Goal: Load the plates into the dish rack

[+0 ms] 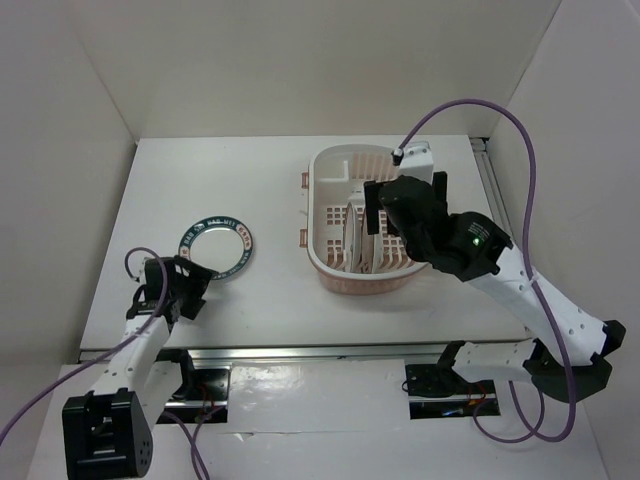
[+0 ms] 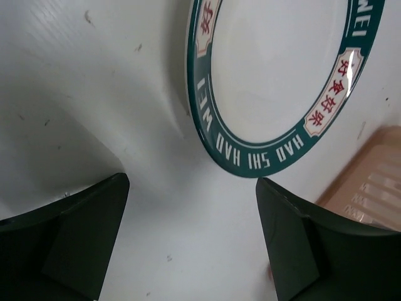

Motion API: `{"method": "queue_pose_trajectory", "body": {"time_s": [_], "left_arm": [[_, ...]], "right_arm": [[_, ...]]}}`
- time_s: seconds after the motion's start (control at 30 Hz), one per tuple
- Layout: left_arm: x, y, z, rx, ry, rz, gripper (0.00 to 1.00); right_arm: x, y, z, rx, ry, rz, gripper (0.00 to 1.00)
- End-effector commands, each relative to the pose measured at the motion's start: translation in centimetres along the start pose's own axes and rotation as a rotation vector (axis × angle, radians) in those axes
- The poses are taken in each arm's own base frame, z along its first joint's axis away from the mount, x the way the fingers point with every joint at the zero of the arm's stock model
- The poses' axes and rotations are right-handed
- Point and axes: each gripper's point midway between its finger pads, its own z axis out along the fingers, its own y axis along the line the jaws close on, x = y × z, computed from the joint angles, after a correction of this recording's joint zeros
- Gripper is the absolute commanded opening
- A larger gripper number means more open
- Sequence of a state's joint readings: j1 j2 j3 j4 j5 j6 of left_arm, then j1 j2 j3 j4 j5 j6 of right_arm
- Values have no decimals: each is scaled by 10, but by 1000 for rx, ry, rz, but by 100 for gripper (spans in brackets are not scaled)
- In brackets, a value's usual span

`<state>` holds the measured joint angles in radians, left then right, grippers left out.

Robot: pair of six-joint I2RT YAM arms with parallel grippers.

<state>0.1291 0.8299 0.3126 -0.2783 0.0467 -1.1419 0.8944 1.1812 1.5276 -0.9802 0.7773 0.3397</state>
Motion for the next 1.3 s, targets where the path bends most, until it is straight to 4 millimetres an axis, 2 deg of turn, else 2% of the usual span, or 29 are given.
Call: {"method": "queue_pose_trajectory", "body": {"time_s": [0.0, 0.1, 0.13, 0.17, 0.27, 0.37, 0.53, 0.57, 0.67, 0.7, 0.77, 0.93, 1.0, 1.13, 1.17, 1.2, 1.27], "left_arm": [[-24, -17, 10, 80, -113, -42, 96], [-27, -17, 17, 81, -124, -68, 94], [-23, -10, 22, 49, -107, -70, 94], [-27, -13, 23, 46, -118, -70, 92], [-24, -3, 31, -14, -99, -83, 90], [-29, -1, 34, -22, -115, -90, 84], [-31, 2, 37, -35, -117, -98, 64], [-33, 3, 37, -37, -122, -105, 55], [-33, 9, 41, -62, -117, -114, 45], [-33, 12, 42, -68, -110, -122, 35], [-33, 14, 45, -75, -104, -131, 26], [-35, 18, 55, -96, -74, -151, 15], [-36, 14, 57, -90, -65, -151, 0], [-39, 4, 62, -83, -46, -152, 0], [-46, -9, 61, -60, -48, -132, 0], [-48, -11, 60, -62, -47, -118, 0], [-57, -29, 49, -20, -61, -78, 0]], "right_arm": [[-19, -1, -13, -56, -80, 62, 100], [-15, 0, -15, -78, -84, 72, 100], [-15, 0, -15, -78, -84, 72, 100], [-15, 0, -15, -78, -84, 72, 100], [-15, 0, -15, -78, -84, 72, 100], [-22, 1, -19, -95, -95, 86, 100], [-27, 2, -24, -126, -115, 111, 100], [-28, 2, -27, -140, -118, 116, 100], [-26, 8, -29, -170, -112, 110, 100], [-29, 9, -29, -173, -120, 118, 100], [-31, 10, -33, -194, -128, 129, 100], [-30, 14, -34, -225, -126, 121, 100], [-30, 14, -34, -225, -126, 121, 100], [-27, 13, -30, -206, -129, 110, 100], [-27, 13, -30, -206, -129, 110, 100], [-24, 17, -25, -201, -120, 91, 100], [-19, 31, -17, -227, -95, 63, 100]]}}
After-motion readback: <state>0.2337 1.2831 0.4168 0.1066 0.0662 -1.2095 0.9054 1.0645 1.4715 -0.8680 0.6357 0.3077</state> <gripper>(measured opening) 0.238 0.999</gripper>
